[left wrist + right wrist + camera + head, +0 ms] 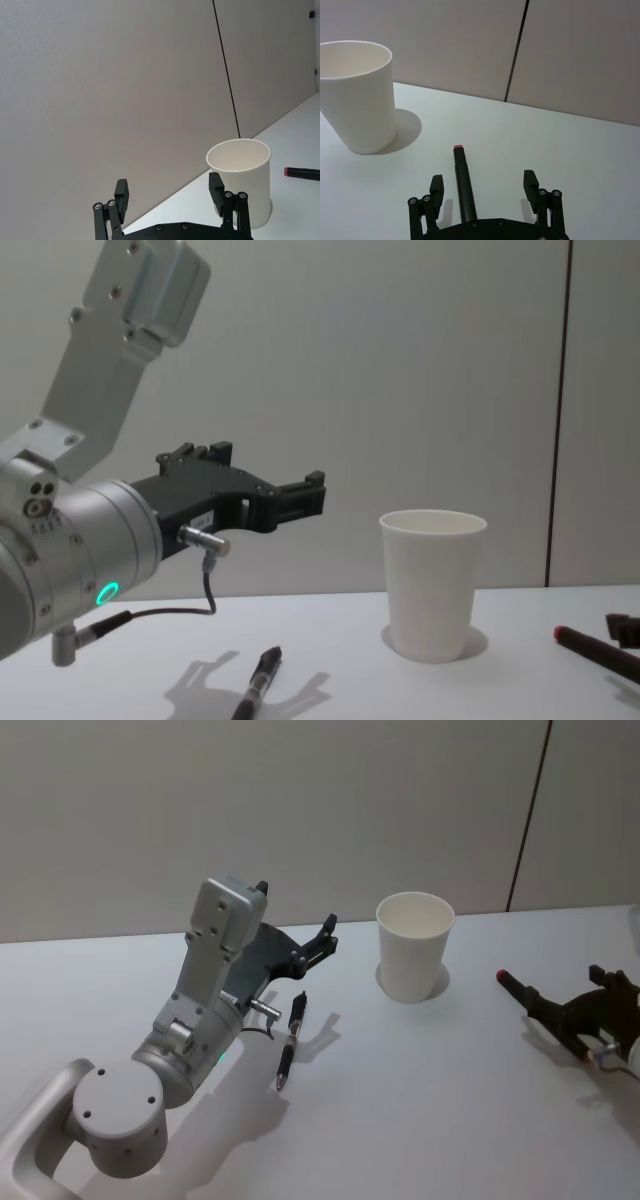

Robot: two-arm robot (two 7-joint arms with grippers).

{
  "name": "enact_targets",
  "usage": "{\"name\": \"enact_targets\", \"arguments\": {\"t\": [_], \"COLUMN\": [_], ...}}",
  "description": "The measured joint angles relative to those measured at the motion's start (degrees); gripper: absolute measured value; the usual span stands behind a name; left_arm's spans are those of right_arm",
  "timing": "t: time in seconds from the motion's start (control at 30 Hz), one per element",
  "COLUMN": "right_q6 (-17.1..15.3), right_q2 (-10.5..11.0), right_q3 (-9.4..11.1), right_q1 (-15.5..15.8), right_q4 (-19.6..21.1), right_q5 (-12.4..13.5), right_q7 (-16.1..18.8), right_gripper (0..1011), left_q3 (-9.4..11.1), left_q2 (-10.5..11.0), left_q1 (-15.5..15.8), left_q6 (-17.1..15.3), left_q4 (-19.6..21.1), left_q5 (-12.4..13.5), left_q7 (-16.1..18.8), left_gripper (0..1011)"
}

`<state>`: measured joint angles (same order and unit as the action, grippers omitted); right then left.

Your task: Place the pen into the pen holder.

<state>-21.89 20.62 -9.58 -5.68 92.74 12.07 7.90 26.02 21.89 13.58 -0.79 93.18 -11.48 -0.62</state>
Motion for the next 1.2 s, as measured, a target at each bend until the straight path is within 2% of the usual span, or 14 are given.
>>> {"name": "enact_targets", "arguments": {"t": [0.5, 1.2], "right_q6": [-0.9, -1.8], "right_q2": [-1.6, -2.8], "right_q3": [-1.1, -1.7], "right_q1": [-2.4, -1.8], "right_q4": [-3.8, -5.3], "right_q5": [-1.4, -0.4], "right_q7": [2.1, 0.9], "right_gripper": [1001, 1001], "left_q3": [0.0, 0.0], "left_q2": [0.0, 0.0], "left_q1": [0.0, 0.0], "left_q6": [0.0, 0.0], "left_q4": [0.0, 0.0], "left_q5": [0.0, 0.0], "left_q7": [0.0, 0.0], "left_gripper": [1001, 1001]}}
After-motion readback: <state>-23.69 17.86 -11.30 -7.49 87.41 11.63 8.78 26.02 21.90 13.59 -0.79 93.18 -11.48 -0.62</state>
